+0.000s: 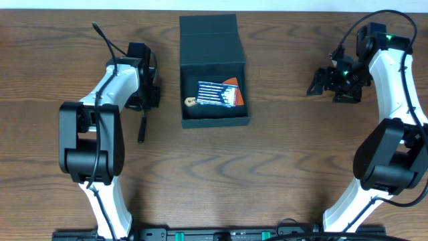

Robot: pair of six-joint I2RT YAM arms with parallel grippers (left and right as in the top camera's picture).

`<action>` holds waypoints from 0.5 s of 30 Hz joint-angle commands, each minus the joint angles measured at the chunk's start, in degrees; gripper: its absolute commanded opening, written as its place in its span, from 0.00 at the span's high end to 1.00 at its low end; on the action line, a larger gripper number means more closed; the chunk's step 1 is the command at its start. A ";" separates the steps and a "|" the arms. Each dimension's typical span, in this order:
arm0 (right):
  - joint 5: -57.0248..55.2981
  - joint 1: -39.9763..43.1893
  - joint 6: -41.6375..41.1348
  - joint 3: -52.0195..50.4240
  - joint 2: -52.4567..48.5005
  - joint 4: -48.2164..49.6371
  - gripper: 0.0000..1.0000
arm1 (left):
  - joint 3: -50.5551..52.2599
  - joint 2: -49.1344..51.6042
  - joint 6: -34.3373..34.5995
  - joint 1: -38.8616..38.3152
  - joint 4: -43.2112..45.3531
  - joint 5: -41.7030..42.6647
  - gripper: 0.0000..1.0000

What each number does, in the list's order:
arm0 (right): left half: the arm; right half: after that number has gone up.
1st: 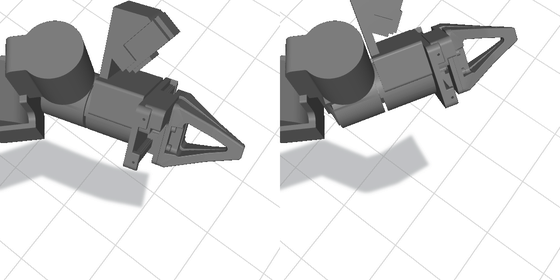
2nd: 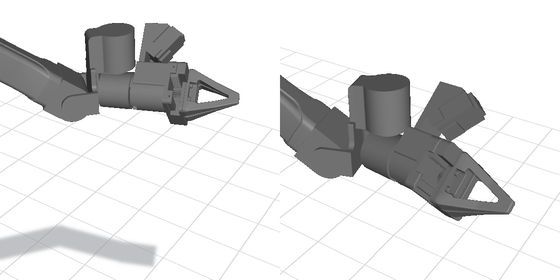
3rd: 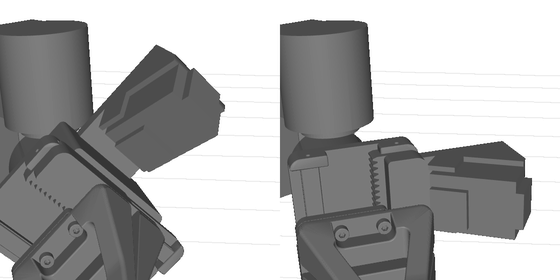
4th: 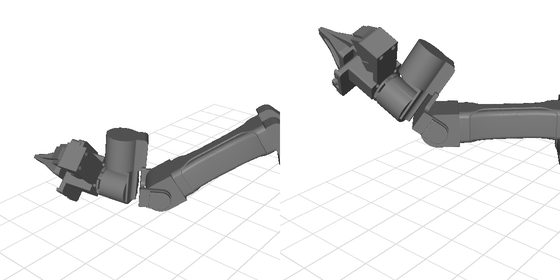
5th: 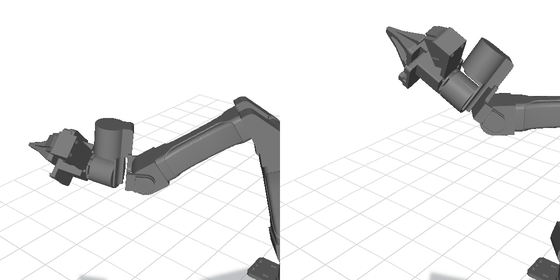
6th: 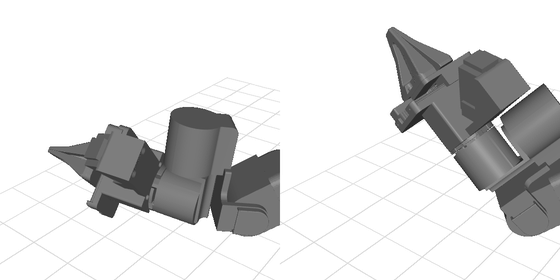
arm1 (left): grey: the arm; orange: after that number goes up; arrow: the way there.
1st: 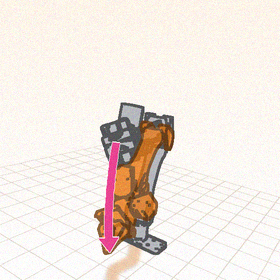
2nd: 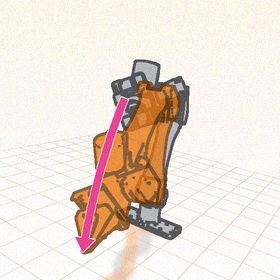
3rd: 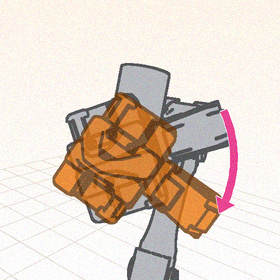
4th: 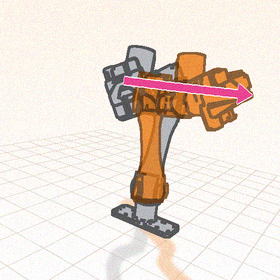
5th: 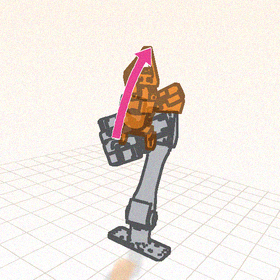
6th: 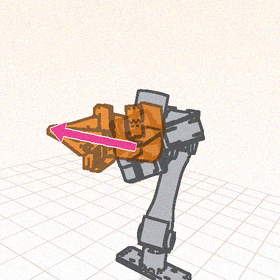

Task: Pack container
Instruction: 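Carry the hammer with left gripper and place it in the box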

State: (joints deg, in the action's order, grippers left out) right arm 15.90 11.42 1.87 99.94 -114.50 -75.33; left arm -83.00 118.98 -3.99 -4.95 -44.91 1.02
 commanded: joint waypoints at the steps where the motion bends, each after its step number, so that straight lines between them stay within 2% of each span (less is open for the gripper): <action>1: 0.66 -0.63 -0.55 -0.02 -0.28 0.04 0.14 | -0.61 -8.59 -2.45 0.26 -1.29 -2.86 0.94; 7: 0.66 -0.63 -0.55 -0.02 -0.28 0.11 0.14 | -0.61 -22.77 -6.54 -0.24 -2.40 -4.11 0.94; 11: 0.66 -0.63 -0.55 -0.02 -0.28 0.13 0.14 | -0.61 -31.28 -10.58 -3.56 -0.87 -4.04 0.94; 15: 0.66 -0.63 -0.55 -0.02 -0.28 0.11 0.14 | -0.61 -36.48 -21.38 -12.13 0.02 -4.00 0.94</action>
State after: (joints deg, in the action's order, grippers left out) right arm 15.90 11.42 1.87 99.94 -114.50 -75.24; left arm -83.02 84.93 -14.63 -10.76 -45.23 -2.98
